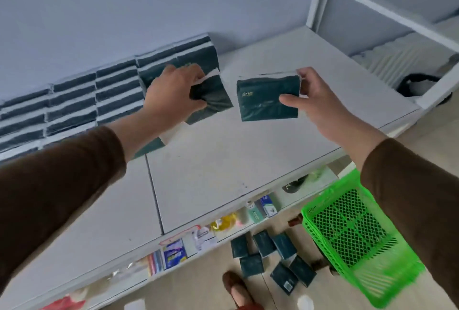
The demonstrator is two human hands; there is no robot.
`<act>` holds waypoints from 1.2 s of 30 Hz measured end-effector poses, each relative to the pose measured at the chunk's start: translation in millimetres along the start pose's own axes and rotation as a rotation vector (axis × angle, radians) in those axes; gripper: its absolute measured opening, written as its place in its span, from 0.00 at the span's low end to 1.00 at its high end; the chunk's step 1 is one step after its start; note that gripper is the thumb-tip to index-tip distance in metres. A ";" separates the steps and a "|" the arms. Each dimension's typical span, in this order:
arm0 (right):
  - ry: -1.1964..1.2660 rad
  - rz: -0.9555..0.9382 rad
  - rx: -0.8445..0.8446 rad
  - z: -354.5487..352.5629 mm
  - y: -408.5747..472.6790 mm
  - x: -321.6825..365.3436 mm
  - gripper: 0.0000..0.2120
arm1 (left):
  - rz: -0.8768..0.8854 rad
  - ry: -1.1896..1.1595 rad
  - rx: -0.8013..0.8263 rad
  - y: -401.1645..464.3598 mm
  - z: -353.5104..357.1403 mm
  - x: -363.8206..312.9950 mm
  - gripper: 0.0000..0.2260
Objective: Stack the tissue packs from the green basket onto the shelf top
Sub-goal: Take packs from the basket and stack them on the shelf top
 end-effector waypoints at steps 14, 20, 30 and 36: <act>-0.284 -0.041 0.098 111.7 191.7 -32.0 0.22 | -0.093 0.252 0.063 85.6 41.1 126.9 0.25; -0.341 -0.087 0.076 141.4 218.2 -46.7 0.25 | -0.079 0.249 0.043 90.3 46.0 145.2 0.25; -0.386 -0.051 -0.091 146.6 214.2 -53.9 0.27 | -0.087 0.277 0.048 95.6 50.4 143.2 0.25; -0.453 0.051 -0.102 126.0 165.5 -48.1 0.37 | -0.085 0.179 -0.029 63.9 33.4 120.6 0.31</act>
Point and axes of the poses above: each hand's wrist, its own y-axis towards the middle knuckle, its own z-axis out of the palm, x = y × z, the point moved 9 cm from there along y, towards the middle knuckle, and after that the axes turned 1 degree about -y, right-handed, at the moved point
